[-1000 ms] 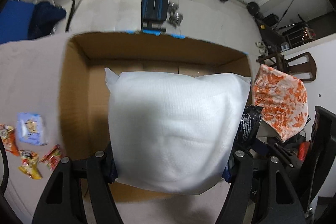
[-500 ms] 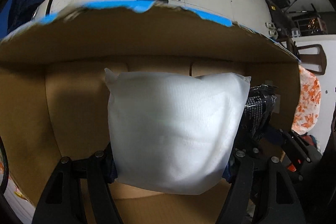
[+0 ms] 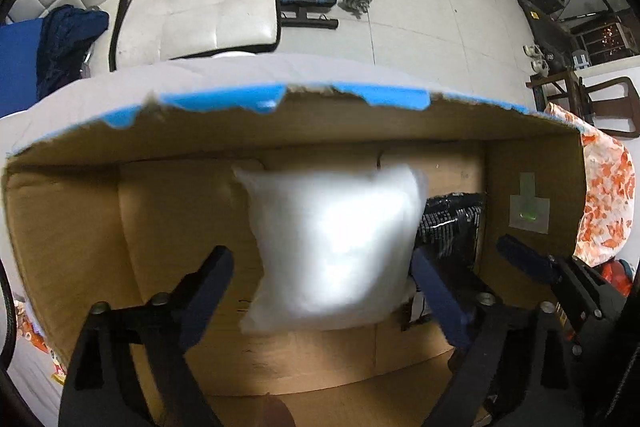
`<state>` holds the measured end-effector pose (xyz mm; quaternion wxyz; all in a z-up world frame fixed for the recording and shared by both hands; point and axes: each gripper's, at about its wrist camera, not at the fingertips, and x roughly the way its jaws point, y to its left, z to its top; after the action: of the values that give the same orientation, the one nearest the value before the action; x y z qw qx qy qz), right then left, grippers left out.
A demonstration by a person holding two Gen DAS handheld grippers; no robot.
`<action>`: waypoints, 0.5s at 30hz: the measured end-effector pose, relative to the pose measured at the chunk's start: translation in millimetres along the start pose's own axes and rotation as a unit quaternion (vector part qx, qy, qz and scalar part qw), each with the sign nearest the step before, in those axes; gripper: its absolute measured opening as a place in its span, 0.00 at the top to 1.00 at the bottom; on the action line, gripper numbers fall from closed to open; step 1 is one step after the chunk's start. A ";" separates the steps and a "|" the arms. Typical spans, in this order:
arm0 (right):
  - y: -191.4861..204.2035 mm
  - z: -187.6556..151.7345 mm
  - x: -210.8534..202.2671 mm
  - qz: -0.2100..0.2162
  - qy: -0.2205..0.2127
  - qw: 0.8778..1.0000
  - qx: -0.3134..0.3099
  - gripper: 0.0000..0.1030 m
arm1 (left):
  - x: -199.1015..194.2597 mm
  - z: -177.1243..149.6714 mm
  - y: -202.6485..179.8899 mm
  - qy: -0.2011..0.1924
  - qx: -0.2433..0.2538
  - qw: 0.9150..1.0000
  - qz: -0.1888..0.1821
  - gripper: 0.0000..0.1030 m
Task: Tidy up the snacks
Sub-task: 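Carry both packs into the box and open both tools to release them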
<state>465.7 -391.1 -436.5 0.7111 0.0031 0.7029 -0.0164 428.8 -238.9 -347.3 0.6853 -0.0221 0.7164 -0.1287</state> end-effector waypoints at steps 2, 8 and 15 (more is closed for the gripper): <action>0.0 -6.0 -4.8 -0.003 -0.002 1.000 0.000 0.16 | -3.1 0.6 2.2 -0.005 0.000 1.000 0.002 0.07; -1.5 -33.5 -21.1 -0.006 -0.011 1.000 0.006 0.02 | -17.7 -7.1 7.6 -0.038 0.000 0.999 0.019 0.00; -4.8 -78.7 -53.3 0.000 -0.042 0.999 0.015 0.01 | -40.1 -36.3 3.3 -0.077 0.005 0.997 0.031 0.00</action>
<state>386.3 -392.7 -384.1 0.7401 0.0125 0.6719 -0.0269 395.9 -221.8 -307.9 0.7425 -0.0061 0.6609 -0.1090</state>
